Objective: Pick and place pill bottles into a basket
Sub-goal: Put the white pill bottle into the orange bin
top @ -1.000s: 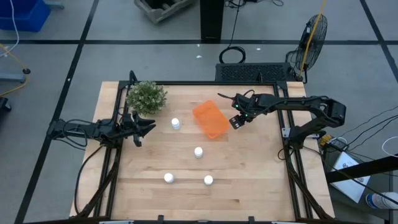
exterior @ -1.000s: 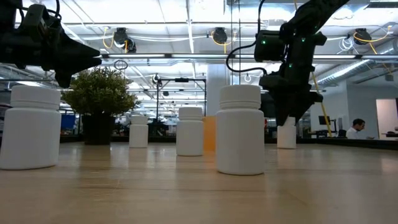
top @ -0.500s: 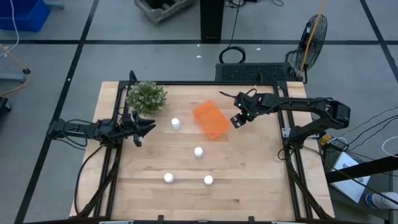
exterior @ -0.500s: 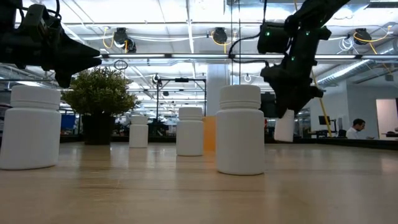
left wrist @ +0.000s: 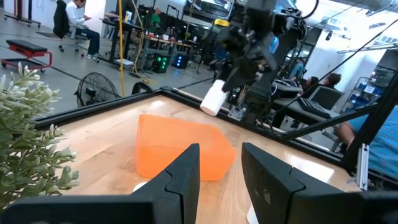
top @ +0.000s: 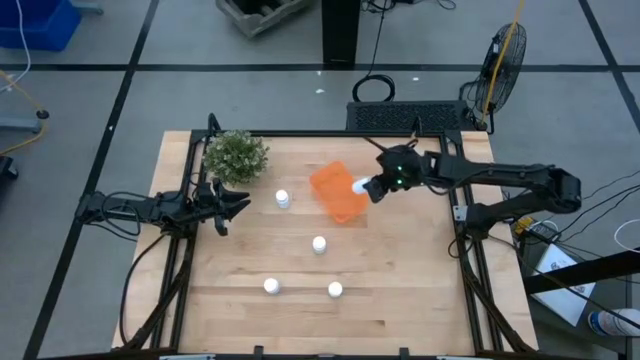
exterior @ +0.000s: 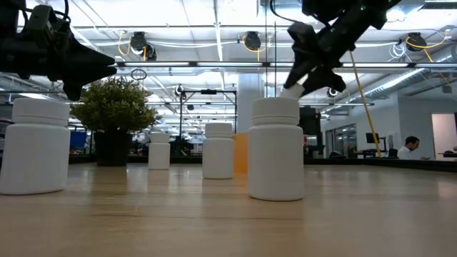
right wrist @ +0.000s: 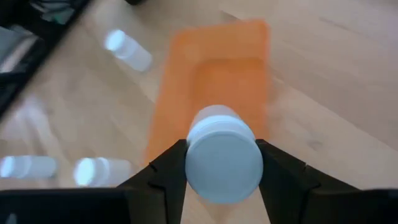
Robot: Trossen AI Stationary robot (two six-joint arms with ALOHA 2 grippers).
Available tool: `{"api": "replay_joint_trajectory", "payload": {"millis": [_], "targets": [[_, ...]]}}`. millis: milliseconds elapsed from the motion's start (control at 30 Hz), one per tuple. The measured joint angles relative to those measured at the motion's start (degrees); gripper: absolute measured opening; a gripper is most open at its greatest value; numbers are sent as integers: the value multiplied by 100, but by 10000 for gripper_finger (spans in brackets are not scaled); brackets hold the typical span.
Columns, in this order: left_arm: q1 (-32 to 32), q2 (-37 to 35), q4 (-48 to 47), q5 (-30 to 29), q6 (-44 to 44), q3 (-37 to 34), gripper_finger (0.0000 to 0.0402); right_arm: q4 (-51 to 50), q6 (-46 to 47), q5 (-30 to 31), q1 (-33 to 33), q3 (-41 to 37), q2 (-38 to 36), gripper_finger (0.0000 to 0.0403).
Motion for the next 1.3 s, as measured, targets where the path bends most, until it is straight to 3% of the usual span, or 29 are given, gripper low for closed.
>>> {"api": "replay_joint_trajectory", "payload": {"millis": [167, 367, 767, 1033, 1300], "targets": [[0, 0, 2, 0, 1, 0, 122, 145, -69, 41, 214, 264, 213, 150], [0, 26, 7, 2, -23, 0, 122, 45, -637, 145, 210, 1162, 787, 150], [0, 26, 55, 4, -45, -2, 122, -1514, -2237, 328, -239, 3021, 2613, 150], [0, 26, 68, 7, -80, -2, 122, -1671, -2795, 353, -396, 3449, 3515, 152], [0, 26, 87, 4, -278, -7, 122, -1688, -2993, 334, -424, 3458, 3794, 150]]}}
